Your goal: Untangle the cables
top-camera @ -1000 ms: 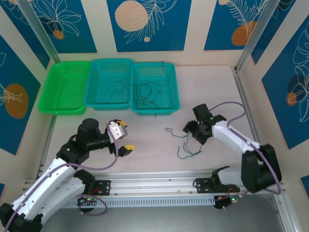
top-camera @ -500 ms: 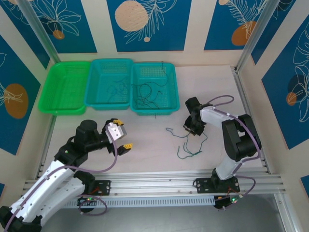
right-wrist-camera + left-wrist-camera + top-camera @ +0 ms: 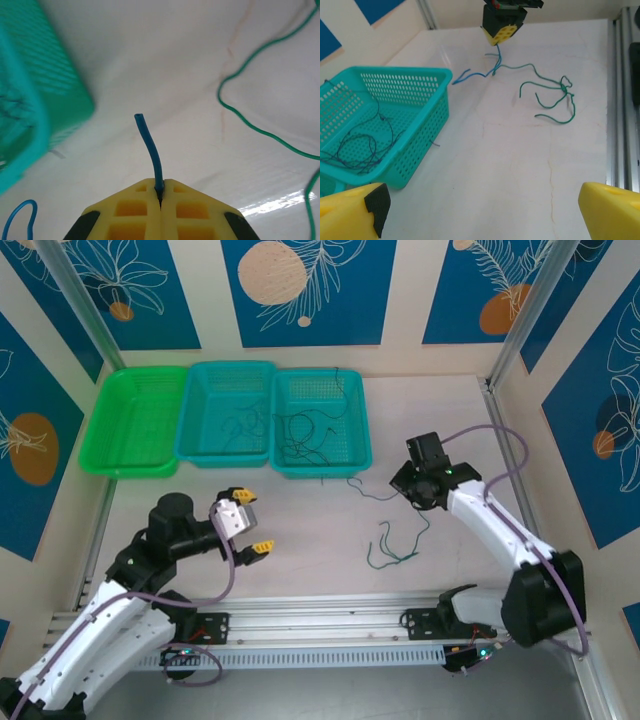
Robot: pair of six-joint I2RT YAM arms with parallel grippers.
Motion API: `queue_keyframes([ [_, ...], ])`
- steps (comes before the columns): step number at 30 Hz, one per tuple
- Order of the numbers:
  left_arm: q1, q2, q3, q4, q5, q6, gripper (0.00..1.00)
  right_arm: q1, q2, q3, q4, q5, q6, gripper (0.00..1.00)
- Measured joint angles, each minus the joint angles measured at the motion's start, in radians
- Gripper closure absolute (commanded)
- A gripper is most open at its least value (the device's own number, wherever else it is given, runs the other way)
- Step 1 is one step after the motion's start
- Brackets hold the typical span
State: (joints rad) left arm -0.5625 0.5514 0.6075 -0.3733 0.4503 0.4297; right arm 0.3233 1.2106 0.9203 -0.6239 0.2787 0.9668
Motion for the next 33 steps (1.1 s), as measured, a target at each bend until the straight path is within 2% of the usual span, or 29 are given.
queue_keyframes([
  [5,-0.002,-0.014,-0.001,0.028,-0.009,-0.008,0.0,0.083,-0.05,0.016,0.051,-0.047,-0.02,1.0],
  [11,-0.003,-0.013,-0.001,0.06,-0.147,-0.063,0.0,0.225,0.048,0.19,0.107,-0.054,-0.026,1.0],
  [19,0.004,-0.019,-0.001,0.081,-0.538,-0.149,0.0,0.336,0.381,0.522,0.193,-0.035,-0.062,1.0],
  [22,0.02,-0.016,0.002,0.079,-0.647,-0.176,0.0,0.365,0.525,0.657,0.208,-0.016,-0.085,1.0],
  [29,0.084,0.017,0.021,0.068,-0.774,-0.228,0.0,0.403,0.85,0.997,0.219,0.053,-0.146,1.0],
  [31,0.098,0.021,0.024,0.066,-0.778,-0.239,0.0,0.406,0.943,1.104,0.216,0.067,-0.167,0.95],
  [33,0.109,0.022,0.024,0.065,-0.777,-0.244,0.0,0.41,1.046,1.235,0.205,0.072,-0.19,0.84],
])
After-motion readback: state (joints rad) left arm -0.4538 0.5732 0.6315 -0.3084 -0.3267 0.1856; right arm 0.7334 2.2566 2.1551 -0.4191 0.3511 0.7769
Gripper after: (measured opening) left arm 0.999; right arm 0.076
